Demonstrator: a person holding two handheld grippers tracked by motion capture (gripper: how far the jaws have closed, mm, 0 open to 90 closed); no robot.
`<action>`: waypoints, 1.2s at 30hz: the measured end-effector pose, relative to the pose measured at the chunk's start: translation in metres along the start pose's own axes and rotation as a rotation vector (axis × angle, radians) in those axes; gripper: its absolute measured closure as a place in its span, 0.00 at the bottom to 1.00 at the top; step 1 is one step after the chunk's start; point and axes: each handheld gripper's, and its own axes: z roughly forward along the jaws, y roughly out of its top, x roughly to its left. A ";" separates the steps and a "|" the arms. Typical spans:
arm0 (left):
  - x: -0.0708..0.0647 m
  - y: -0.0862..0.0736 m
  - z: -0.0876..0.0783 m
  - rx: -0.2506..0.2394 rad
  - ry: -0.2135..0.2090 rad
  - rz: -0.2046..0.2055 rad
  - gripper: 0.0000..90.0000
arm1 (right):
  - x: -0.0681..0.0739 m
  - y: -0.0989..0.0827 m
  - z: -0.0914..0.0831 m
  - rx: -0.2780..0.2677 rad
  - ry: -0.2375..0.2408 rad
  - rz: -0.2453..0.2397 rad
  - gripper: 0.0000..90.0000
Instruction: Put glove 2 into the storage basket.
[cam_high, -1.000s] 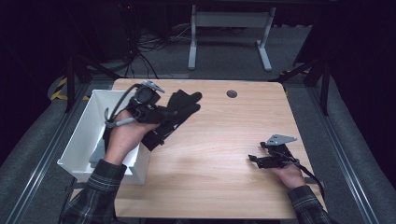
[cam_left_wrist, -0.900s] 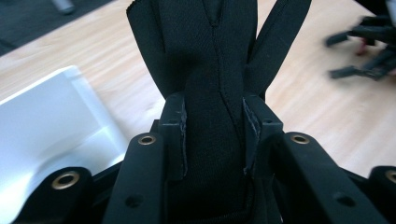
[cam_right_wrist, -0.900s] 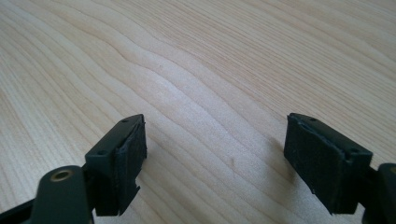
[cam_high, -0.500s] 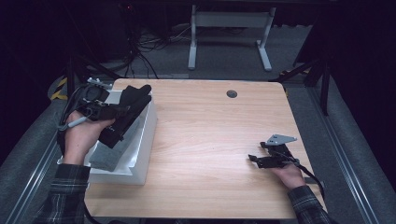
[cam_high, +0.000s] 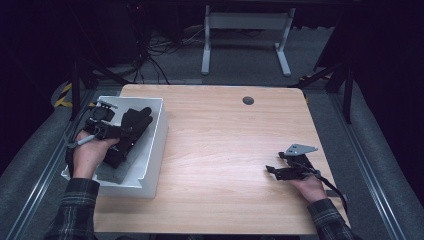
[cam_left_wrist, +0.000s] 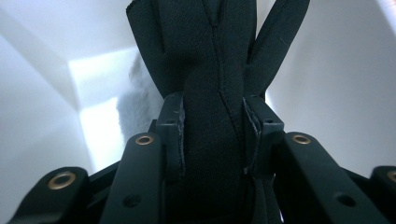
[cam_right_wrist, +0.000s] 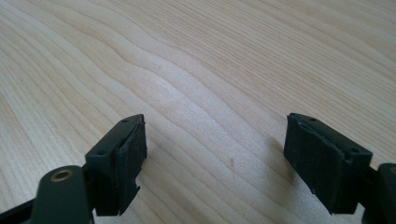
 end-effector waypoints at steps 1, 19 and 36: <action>0.002 -0.001 0.003 0.009 0.002 -0.001 0.70 | 0.000 0.000 0.000 0.000 0.000 0.000 0.24; -0.027 0.014 -0.022 -0.135 -0.047 0.045 0.37 | 0.000 0.000 0.000 0.000 0.000 0.000 0.24; -0.113 0.031 -0.012 -0.187 -0.135 0.197 0.33 | 0.000 0.000 0.000 0.001 0.000 0.000 0.24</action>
